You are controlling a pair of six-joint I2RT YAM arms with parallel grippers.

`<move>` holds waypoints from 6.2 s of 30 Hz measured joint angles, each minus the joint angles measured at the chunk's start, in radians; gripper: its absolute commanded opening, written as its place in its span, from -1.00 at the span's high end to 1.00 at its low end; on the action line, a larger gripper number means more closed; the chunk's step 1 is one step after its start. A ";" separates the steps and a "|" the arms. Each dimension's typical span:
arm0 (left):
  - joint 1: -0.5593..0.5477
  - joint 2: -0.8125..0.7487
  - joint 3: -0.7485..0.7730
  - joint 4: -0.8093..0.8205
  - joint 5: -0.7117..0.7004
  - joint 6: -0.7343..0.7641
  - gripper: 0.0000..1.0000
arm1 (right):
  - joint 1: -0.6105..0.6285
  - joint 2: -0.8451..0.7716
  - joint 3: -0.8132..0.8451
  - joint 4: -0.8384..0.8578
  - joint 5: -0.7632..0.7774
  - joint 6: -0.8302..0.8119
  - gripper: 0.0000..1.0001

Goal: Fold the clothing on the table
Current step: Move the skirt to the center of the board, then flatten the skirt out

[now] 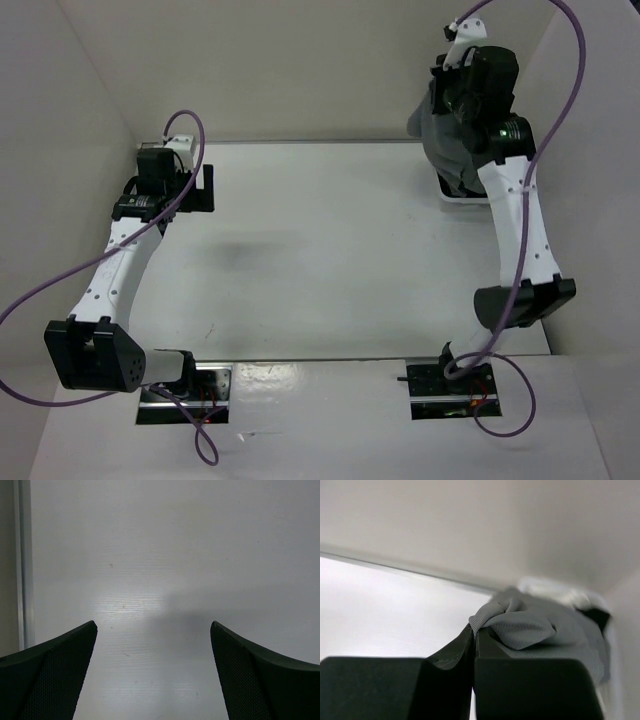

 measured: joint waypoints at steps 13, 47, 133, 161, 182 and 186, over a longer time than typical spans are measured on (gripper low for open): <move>0.001 0.000 -0.013 0.000 0.019 0.003 -1.00 | 0.090 -0.194 -0.008 0.005 -0.383 0.087 1.00; 0.001 0.116 -0.013 -0.031 0.092 0.011 -1.00 | 0.615 -0.163 -0.712 0.150 0.135 -0.234 -0.50; -0.005 0.130 -0.013 -0.047 0.304 0.129 -1.00 | 0.228 0.270 -0.269 0.097 -0.101 -0.011 1.00; -0.626 0.184 -0.143 0.178 -0.038 0.274 -0.92 | 0.202 -0.003 -0.544 0.047 0.161 0.026 -0.71; -0.668 0.432 -0.164 0.661 -0.192 0.260 -0.61 | 0.097 -0.378 -0.837 0.057 0.048 0.003 -0.71; -0.668 0.459 -0.163 0.688 -0.180 0.253 -0.61 | 0.088 -0.378 -0.837 0.058 0.029 0.003 -0.71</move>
